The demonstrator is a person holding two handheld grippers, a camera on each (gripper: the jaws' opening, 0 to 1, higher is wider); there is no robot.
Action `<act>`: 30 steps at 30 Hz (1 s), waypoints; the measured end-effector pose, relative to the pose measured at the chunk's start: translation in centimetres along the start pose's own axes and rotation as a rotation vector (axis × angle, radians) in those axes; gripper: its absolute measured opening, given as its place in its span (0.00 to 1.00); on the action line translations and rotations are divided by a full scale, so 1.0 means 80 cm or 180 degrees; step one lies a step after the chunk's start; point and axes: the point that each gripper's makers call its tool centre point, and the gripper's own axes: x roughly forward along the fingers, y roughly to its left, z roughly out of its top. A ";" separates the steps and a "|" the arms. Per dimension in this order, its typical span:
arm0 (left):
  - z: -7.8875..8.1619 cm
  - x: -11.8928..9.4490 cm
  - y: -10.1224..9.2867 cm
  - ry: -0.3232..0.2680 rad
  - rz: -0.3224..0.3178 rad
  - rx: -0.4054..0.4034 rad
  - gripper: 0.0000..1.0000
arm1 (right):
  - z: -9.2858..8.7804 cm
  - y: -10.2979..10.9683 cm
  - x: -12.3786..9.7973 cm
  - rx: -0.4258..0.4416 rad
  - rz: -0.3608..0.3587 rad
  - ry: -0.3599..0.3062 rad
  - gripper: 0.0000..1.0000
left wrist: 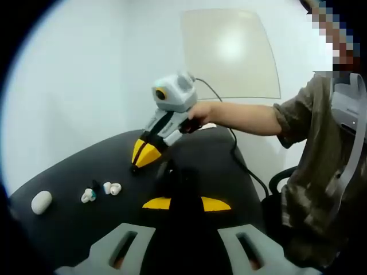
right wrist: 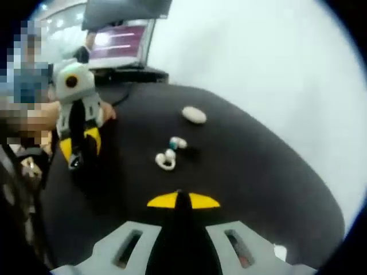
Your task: Pick up three earphones and place each one into its charging case using tactile feedback, ensure that each earphone is properly inserted and securely positioned inside the case.
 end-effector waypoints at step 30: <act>0.003 -0.001 -0.003 -0.0008 -0.0011 0.0071 0.14 | 0.035 -0.024 0.098 0.0762 -0.0278 0.0085 0.04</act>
